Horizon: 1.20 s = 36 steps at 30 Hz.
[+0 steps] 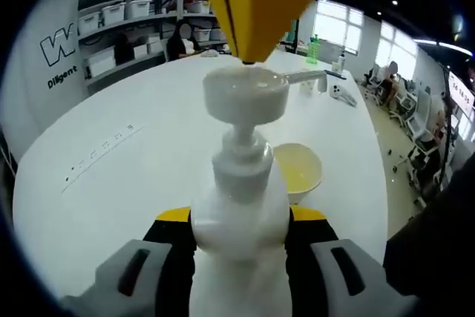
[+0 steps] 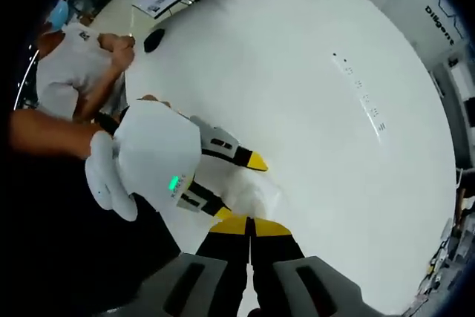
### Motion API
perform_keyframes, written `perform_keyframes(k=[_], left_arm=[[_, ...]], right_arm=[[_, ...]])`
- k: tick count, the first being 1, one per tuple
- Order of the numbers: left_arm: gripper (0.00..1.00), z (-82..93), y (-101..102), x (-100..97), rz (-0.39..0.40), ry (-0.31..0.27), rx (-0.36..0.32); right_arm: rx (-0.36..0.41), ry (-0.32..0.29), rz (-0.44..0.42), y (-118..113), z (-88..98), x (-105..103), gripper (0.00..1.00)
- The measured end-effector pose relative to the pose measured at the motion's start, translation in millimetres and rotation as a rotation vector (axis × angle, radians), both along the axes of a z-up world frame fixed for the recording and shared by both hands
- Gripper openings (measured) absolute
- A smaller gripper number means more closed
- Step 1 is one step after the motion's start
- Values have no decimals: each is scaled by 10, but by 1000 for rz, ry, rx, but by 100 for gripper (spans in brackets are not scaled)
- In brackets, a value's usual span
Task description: Hold the bottle steady, press the pump all the way down and release, and repeat the specified number of times to dispense into the cup
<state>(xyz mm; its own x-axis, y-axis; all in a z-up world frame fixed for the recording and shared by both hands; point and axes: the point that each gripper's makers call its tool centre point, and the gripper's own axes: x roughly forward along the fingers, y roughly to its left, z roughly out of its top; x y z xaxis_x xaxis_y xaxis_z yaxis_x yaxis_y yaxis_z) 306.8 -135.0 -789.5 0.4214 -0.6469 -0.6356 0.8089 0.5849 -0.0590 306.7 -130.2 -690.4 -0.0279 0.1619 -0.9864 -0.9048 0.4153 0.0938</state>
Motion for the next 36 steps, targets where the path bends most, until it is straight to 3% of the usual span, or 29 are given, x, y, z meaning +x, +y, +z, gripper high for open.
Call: perform_keyframes(k=[1,8,10,16,22,25,36], left_arm=[[45,-2,0,1,1,1,-1],[45,-5,0,-1,5,7,-6],[45,-6,1,-1,8,9,-9],[45,-13,-1,1,8,15,-15],[45,-11,-3,-6,9,25,-15],[45,-12,-1,-6,12,29,-13],[45,-21,-6,-16,17,16,-20]], right_arm=[[19,-8,-5,32,5,16,0],[-49,23,24,5,-46,-4,0],[-56,51,-5,-3,-45,0,0],[-63,69,13,1,-46,5,0],[-67,34,39,0,-70,-2,0],[-89,17,31,-10,-167,17,0],[-65,13,19,2,-122,17,0]])
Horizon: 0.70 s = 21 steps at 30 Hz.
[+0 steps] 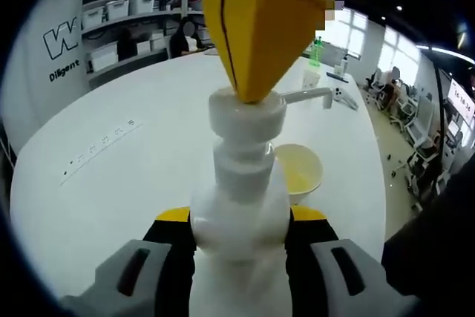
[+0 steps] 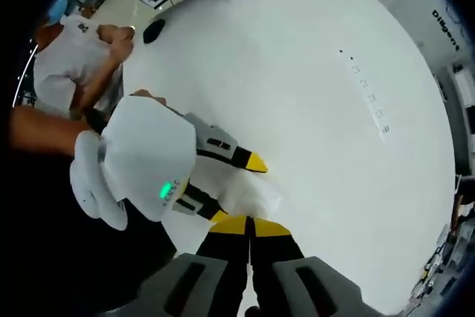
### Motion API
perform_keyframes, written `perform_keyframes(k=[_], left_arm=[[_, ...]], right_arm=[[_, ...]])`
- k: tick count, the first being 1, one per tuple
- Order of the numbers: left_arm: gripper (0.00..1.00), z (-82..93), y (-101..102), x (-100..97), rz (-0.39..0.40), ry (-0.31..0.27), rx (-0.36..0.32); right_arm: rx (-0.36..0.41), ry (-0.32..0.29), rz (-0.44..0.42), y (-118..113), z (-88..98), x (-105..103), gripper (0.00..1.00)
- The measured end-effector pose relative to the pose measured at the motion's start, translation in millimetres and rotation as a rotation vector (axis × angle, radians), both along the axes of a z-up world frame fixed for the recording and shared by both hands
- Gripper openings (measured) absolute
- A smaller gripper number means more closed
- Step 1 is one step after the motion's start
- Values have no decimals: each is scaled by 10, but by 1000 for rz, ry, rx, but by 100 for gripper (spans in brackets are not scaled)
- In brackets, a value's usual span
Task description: Hold the bottle steady, press the pump all the way down and release, and repeat the specified number of times to dispense into the cup
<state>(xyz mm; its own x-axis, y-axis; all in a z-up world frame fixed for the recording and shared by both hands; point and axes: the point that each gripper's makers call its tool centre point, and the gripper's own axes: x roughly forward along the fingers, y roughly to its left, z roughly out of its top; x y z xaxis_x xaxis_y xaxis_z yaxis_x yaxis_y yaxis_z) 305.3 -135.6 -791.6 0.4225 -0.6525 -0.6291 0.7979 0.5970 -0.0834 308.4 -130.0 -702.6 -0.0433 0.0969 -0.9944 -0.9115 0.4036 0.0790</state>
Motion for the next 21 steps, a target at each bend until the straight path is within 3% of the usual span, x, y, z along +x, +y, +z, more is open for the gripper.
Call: perform_keyframes(k=[1,2,5,8,12,17,19,21], left_arm=[[45,8,2,-2,4,-3,-8],[45,12,4,0,7,-12,-20],[45,12,4,3,20,-15,-22],[45,12,6,2,37,-27,-28],[45,14,15,9,54,-39,-31],[45,16,82,12,88,-52,-30],[45,13,101,15,94,-51,-31],[45,15,135,14,106,-50,-27]], right_arm=[[19,3,-24,9,4,4,0],[89,17,-91,74,48,-23,0],[173,23,-114,86,92,-8,0],[203,9,-122,57,123,-13,0],[285,-69,-76,50,134,-1,0],[463,-180,-141,84,320,98,0],[484,-225,-142,55,354,129,0],[553,-238,-175,72,397,114,1]])
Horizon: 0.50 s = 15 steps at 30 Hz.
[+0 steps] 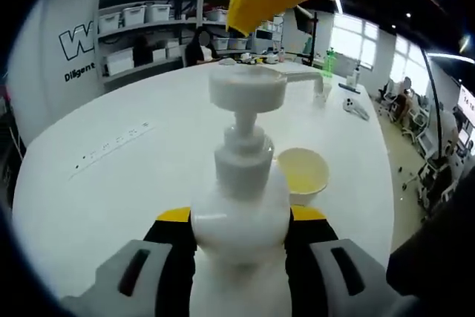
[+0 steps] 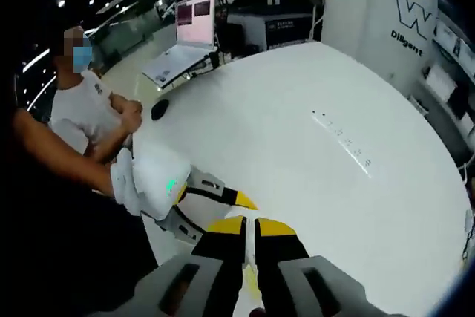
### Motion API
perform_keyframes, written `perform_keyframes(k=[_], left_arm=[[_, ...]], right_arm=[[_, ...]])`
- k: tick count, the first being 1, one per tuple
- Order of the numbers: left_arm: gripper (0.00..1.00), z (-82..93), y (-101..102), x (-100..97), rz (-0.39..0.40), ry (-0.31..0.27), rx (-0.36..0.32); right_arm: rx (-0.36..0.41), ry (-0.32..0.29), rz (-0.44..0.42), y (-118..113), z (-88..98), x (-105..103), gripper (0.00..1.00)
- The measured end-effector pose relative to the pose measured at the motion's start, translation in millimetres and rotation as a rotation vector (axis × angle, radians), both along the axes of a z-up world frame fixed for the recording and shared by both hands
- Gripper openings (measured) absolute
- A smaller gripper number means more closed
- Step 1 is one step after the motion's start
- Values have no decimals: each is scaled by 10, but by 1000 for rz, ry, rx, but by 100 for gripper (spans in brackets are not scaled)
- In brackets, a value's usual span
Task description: Hold the bottle steady, press the pump all the way down and release, and repeat the specified number of times to dispense into the cup
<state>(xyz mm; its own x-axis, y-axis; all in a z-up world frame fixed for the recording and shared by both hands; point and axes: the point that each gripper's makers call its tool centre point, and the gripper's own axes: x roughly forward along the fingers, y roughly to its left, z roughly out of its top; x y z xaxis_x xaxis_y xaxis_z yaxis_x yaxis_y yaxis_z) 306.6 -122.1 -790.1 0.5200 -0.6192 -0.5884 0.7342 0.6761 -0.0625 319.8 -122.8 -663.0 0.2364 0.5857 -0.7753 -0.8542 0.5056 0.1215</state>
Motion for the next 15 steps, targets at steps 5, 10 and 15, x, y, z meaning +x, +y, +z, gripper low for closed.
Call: perform_keyframes(k=[5,10,15], left_arm=[[44,3,124,-4,37,-2,5],[44,-4,322,3,96,-5,5],[44,-2,508,-3,157,-5,9]], right_arm=[[200,-61,-74,8,81,-18,25],[270,-103,-115,-120,7,-170,45],[320,-107,-178,-239,-106,-280,60]])
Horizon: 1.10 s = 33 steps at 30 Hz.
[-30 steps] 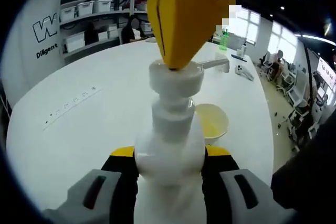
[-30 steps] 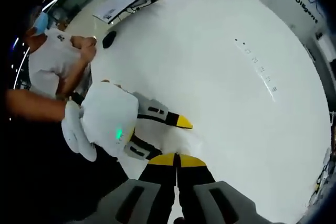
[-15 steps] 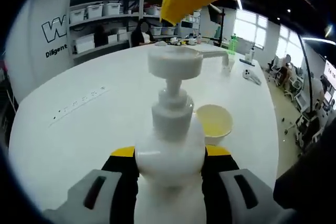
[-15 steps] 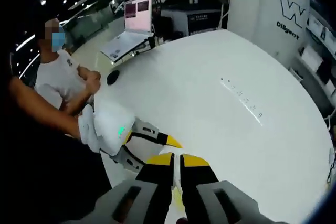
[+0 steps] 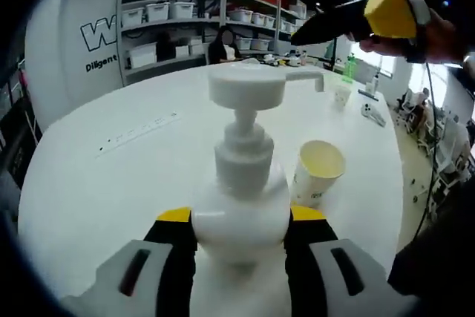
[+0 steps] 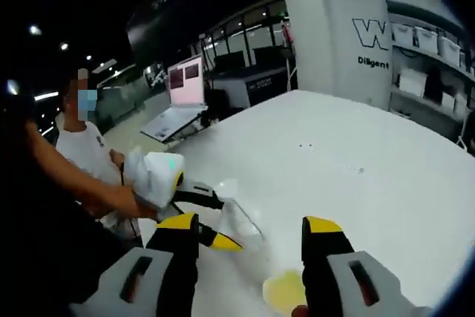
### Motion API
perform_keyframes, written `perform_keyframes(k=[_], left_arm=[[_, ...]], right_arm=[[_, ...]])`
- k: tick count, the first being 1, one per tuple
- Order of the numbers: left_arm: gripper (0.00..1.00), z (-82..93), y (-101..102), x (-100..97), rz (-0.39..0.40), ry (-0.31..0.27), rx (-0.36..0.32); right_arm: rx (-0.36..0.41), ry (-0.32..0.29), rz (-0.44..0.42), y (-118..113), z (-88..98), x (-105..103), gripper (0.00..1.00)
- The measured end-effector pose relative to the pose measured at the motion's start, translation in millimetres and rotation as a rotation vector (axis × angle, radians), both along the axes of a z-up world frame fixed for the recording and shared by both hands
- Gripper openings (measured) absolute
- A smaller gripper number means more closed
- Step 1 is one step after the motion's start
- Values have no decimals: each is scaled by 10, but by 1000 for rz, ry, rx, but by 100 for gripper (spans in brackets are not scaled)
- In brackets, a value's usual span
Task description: Hold the bottle steady, press the pump all the way down and release, and repeat the specified number of times to dispense into the cup
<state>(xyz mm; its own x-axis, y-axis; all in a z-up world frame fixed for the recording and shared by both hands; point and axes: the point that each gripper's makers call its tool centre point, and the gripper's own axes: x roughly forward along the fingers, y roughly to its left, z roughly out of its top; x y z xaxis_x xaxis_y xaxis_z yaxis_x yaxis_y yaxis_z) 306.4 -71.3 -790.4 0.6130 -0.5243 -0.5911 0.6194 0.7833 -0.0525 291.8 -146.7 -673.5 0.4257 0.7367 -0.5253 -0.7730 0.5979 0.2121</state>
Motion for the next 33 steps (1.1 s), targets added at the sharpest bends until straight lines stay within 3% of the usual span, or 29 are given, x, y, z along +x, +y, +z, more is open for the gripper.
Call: perform_keyframes(k=[9,12,13,15,20,33], left_arm=[[44,2,341,-49,102,-13,8],[44,-1,493,-78,149,-21,14],[44,-2,538,-88,162,-22,15],[43,-6,652,-111,194,-26,22],[43,4,894,-167,268,-32,39],[42,-1,1436,-272,452,-29,104]], right_arm=[[16,5,-100,-185,-230,-147,89],[23,14,-169,-297,-308,-181,95],[22,15,-180,-321,-329,-194,95],[-20,-68,-201,-423,-330,-194,93],[-66,-104,-196,-503,-408,-274,99],[-101,-63,-232,-672,-692,-480,96]])
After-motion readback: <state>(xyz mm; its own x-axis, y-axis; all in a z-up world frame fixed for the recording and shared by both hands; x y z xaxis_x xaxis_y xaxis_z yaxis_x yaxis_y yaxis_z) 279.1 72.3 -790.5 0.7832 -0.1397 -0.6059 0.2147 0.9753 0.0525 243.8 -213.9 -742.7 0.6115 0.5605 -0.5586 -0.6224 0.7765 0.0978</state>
